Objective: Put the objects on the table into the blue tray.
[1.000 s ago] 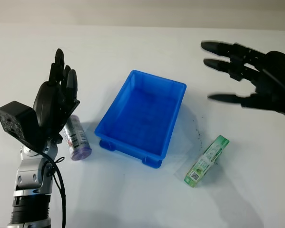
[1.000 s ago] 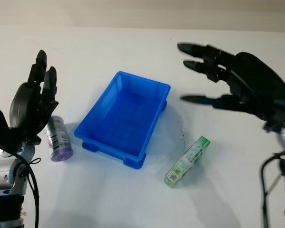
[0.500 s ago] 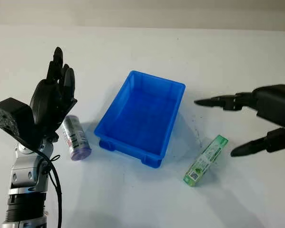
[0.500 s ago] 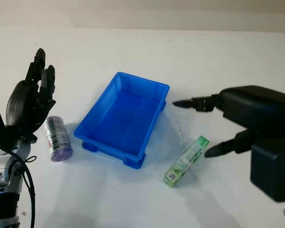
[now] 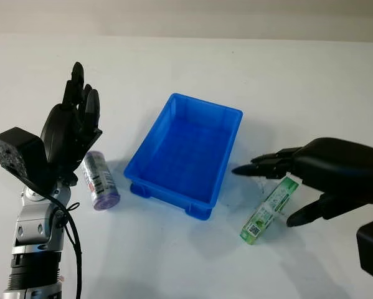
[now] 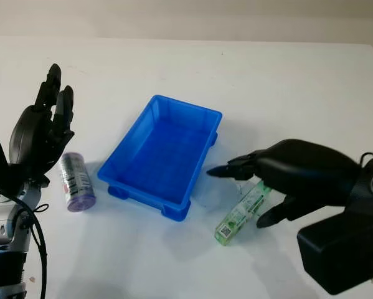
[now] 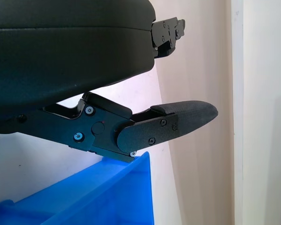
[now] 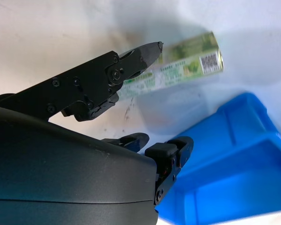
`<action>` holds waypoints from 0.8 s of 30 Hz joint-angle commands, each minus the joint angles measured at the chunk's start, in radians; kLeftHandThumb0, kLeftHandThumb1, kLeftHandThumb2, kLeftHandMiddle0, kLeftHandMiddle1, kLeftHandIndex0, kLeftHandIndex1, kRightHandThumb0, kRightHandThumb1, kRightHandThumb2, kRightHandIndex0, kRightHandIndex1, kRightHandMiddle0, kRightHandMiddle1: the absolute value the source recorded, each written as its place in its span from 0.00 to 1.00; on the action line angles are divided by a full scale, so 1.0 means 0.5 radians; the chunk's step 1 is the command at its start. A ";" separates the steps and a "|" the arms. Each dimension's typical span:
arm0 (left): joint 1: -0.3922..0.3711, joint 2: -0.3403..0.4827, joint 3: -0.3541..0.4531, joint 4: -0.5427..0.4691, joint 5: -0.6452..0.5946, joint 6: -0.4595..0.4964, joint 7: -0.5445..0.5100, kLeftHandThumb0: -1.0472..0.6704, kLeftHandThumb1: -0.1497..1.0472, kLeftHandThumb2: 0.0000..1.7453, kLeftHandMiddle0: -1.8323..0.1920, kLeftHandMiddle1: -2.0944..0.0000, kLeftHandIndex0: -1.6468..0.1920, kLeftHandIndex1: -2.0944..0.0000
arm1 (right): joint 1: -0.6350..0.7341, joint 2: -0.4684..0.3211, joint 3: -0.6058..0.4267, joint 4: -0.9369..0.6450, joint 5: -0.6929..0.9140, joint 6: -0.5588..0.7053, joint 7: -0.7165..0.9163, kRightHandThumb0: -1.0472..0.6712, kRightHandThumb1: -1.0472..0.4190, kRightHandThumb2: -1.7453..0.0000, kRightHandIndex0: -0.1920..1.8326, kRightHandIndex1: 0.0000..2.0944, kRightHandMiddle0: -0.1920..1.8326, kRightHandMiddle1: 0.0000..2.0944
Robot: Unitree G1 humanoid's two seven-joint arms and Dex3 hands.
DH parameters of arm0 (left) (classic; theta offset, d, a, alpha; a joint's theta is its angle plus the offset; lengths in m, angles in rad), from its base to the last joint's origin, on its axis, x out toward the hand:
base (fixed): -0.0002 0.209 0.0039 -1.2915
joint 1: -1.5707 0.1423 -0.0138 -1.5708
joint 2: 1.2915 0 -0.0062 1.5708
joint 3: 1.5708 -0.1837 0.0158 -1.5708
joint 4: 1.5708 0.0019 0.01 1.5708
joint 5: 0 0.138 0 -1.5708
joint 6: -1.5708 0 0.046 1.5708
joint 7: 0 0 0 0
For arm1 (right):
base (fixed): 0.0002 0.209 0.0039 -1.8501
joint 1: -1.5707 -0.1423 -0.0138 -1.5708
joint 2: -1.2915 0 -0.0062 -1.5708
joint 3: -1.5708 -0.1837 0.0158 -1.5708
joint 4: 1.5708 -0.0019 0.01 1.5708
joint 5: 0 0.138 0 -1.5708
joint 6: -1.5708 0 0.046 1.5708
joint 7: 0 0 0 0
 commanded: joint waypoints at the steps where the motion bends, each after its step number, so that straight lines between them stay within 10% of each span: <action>1: 0.007 0.005 0.000 -0.022 0.010 -0.014 0.007 0.22 1.00 0.37 1.00 1.00 1.00 1.00 | 0.021 0.019 0.033 0.018 -0.016 -0.046 -0.006 0.43 0.18 0.97 0.32 0.05 0.33 0.04; 12: 0.005 0.008 0.018 -0.019 -0.016 -0.003 -0.005 0.22 1.00 0.37 1.00 1.00 1.00 1.00 | 0.145 0.076 0.079 0.080 -0.157 -0.255 -0.122 0.43 0.19 0.97 0.43 0.15 0.42 0.11; 16: 0.011 0.013 0.023 -0.019 -0.016 -0.017 -0.012 0.22 1.00 0.37 1.00 1.00 1.00 1.00 | 0.186 0.122 0.059 0.186 -0.253 -0.527 -0.310 0.41 0.20 0.97 0.27 0.73 0.29 0.63; 24: 0.025 0.028 0.027 0.000 -0.003 -0.066 -0.035 0.23 1.00 0.37 1.00 1.00 1.00 1.00 | 0.203 0.347 -0.044 0.615 -0.942 -1.365 -1.241 0.28 0.12 0.96 0.39 0.98 0.32 0.95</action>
